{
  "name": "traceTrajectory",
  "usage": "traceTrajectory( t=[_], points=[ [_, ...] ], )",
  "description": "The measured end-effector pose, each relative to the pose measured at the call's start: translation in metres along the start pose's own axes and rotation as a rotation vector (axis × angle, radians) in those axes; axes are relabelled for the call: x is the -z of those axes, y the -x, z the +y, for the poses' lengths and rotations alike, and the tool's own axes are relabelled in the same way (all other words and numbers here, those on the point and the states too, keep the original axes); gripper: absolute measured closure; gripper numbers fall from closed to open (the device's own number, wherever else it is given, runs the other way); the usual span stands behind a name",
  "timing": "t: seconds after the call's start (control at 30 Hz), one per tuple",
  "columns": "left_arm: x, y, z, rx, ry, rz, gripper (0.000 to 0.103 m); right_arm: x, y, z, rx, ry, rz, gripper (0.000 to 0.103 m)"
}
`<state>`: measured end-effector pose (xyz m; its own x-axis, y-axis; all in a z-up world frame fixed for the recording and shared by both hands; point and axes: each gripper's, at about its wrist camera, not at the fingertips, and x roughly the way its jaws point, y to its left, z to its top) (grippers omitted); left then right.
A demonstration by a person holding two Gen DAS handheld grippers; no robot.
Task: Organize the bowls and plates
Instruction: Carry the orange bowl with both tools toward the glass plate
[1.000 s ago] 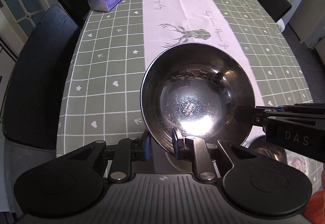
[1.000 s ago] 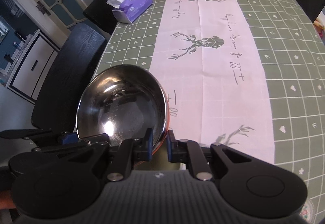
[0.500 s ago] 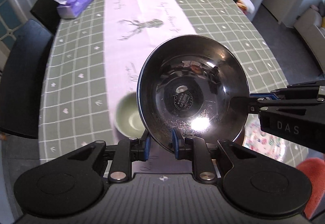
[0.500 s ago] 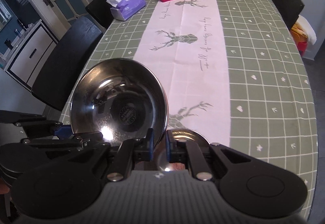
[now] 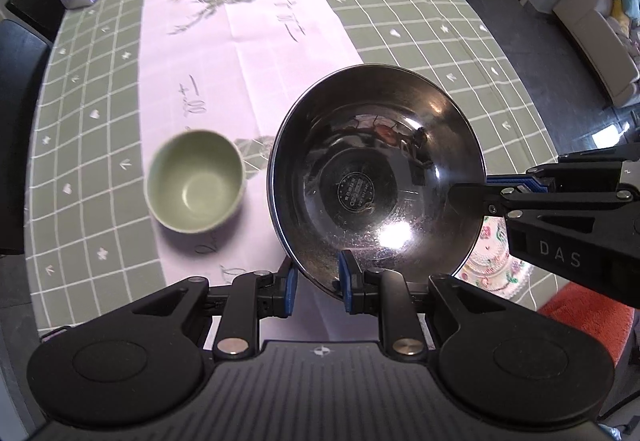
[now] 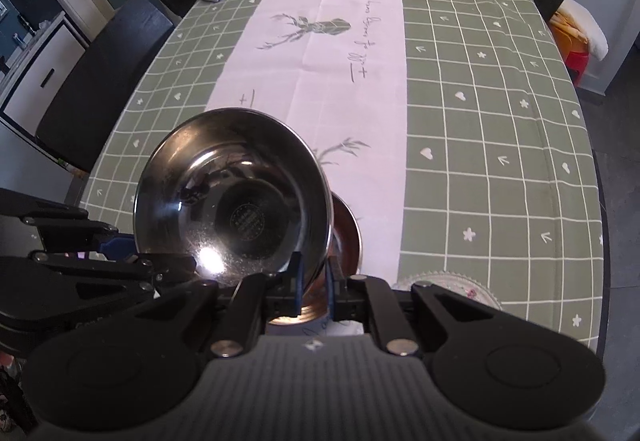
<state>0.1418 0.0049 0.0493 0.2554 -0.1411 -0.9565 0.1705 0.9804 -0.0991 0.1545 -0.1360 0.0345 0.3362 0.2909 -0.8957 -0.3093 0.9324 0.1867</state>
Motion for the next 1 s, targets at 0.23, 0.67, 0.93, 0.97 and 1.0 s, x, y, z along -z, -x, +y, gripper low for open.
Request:
traceTrajectory(
  t=[0.23, 0.67, 0.93, 0.97, 1.0],
  points=[
    [-0.002, -0.014, -0.005, 0.018, 0.0, 0.03, 0.079, 0.005, -0.008, -0.009, 0.019, 0.0, 0.024, 0.095],
    [-0.006, -0.038, 0.0, 0.051, 0.032, 0.086, 0.078, 0.003, -0.028, -0.014, 0.039, 0.005, 0.073, 0.095],
    [-0.007, -0.046, 0.005, 0.043, 0.053, 0.119, 0.077, 0.001, -0.04, -0.01, 0.031, 0.018, 0.091, 0.095],
    [-0.008, -0.046, 0.006, 0.046, 0.055, 0.124, 0.076, 0.001, -0.041, -0.01, 0.031, 0.02, 0.093, 0.095],
    [-0.008, -0.047, 0.006, 0.049, 0.059, 0.129, 0.076, 0.0, -0.042, -0.009, 0.032, 0.023, 0.094, 0.095]
  ],
)
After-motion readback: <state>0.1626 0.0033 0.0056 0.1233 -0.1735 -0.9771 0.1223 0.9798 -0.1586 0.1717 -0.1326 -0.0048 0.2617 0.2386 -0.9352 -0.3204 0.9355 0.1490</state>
